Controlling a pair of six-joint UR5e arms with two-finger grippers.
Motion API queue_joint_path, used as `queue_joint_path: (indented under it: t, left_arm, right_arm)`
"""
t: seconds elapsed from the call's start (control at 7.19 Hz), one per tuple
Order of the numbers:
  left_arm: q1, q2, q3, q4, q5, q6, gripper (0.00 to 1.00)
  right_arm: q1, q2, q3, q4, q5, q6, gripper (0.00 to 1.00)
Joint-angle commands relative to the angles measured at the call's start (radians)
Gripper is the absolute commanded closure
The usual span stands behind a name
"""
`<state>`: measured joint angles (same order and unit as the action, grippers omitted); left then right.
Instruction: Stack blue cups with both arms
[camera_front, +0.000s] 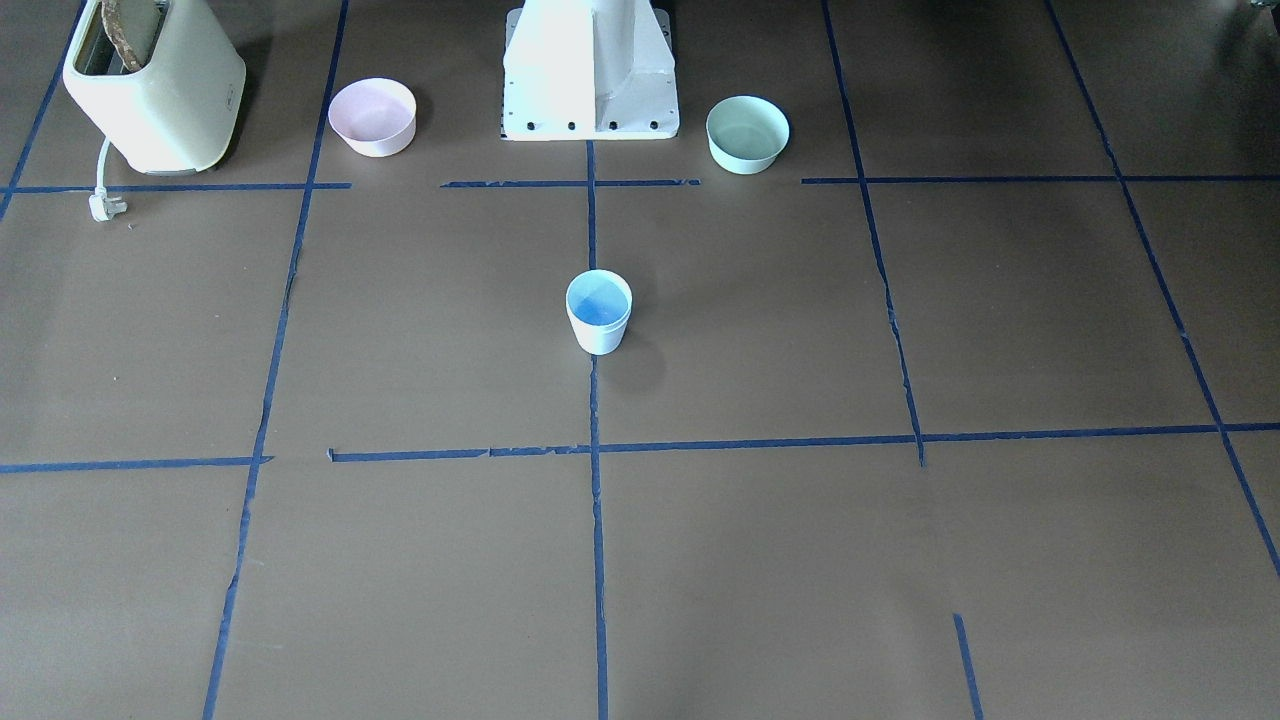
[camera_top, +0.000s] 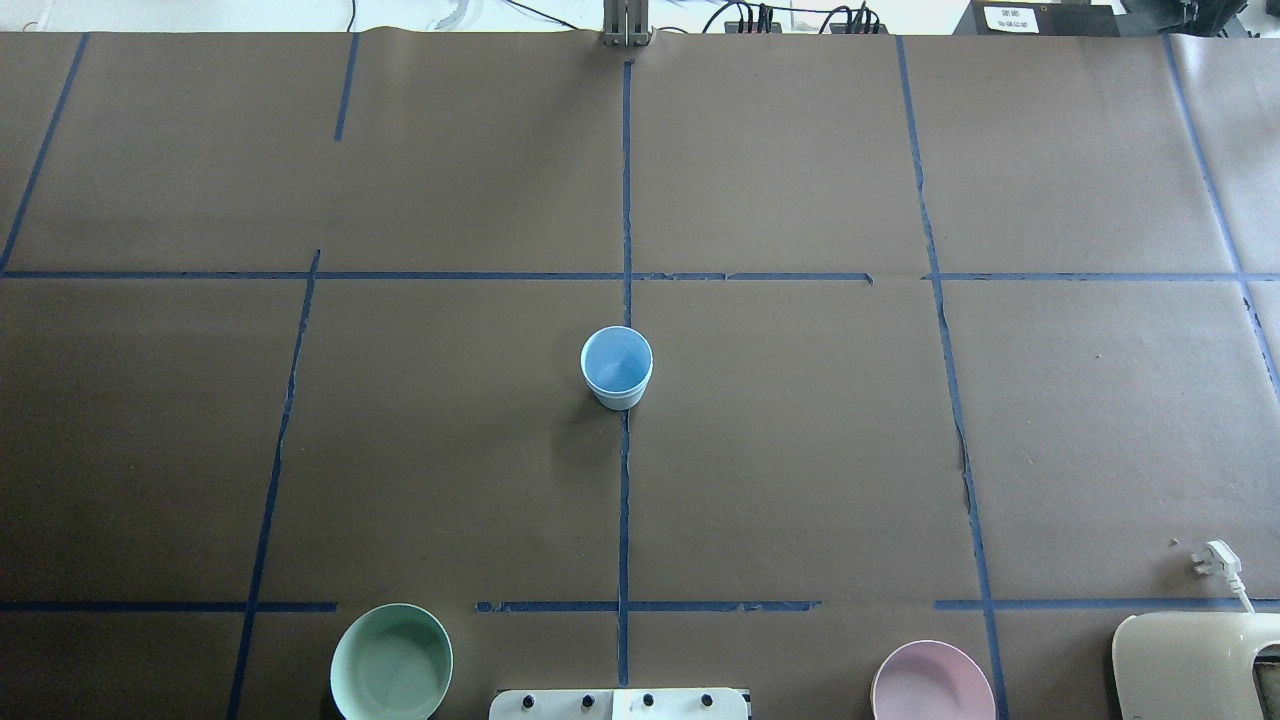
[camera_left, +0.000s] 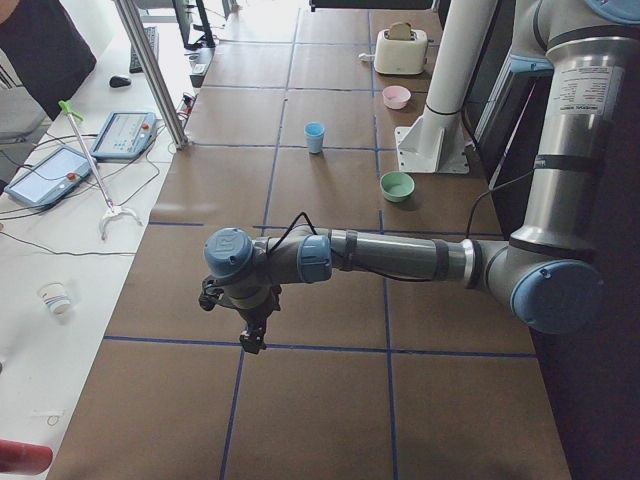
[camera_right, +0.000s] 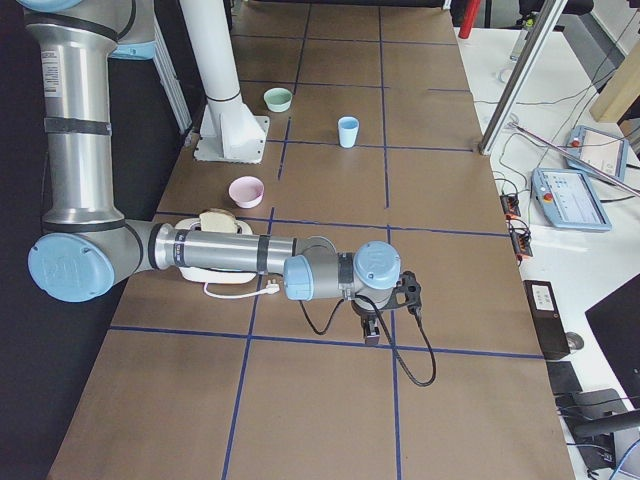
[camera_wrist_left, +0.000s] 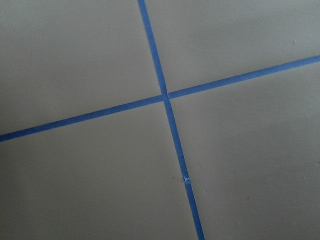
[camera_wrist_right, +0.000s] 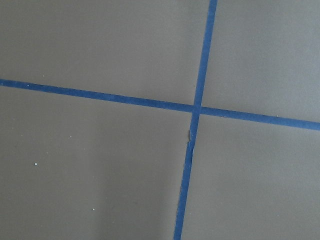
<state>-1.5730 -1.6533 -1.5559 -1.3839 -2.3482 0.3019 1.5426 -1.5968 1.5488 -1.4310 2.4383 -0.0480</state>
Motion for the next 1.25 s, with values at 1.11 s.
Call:
queue_joint_path:
  t: [1.11]
  left_arm:
    - [-0.018,0.041,0.013,-0.012,0.001,0.003,0.0]
  right_arm:
    - [0.027,-0.005,0.039,-0.137,-0.005,-0.004,0.0]
